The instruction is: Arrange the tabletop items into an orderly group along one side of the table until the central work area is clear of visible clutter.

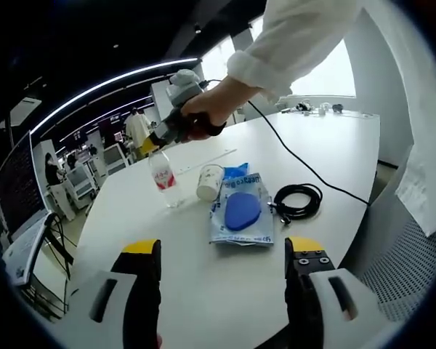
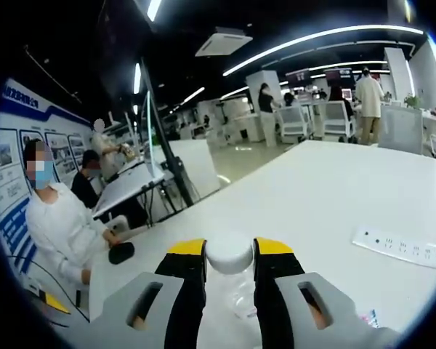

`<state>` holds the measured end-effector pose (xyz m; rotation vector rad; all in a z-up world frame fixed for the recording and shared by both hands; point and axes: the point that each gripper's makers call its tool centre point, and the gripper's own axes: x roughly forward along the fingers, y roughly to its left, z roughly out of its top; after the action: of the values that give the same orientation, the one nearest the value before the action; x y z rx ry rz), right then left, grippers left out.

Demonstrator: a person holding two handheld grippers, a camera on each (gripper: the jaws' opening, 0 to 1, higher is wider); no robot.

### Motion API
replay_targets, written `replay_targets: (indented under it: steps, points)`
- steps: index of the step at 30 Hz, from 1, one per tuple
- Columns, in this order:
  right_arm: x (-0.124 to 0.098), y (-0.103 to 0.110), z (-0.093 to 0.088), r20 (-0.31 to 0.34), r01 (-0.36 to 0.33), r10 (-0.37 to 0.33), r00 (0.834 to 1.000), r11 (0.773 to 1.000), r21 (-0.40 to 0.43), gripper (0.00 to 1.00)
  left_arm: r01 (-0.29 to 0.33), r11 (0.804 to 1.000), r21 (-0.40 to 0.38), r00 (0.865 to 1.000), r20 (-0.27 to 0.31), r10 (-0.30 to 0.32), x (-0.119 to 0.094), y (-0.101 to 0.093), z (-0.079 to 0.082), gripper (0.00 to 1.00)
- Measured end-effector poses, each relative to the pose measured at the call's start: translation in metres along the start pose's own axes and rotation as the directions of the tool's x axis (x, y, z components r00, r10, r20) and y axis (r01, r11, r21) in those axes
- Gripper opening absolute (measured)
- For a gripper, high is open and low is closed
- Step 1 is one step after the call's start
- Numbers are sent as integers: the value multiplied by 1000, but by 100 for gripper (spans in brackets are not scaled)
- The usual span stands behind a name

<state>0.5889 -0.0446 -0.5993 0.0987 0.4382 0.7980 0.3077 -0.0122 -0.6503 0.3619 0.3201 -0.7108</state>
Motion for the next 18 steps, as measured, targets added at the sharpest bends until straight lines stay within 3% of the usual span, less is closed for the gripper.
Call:
replay_targets:
  steps: [18]
  points:
    - [4, -9, -1, 7, 1, -1, 1000, 1000, -6, 22, 1, 1000, 1, 1000, -20, -1, 2, 1, -4, 69]
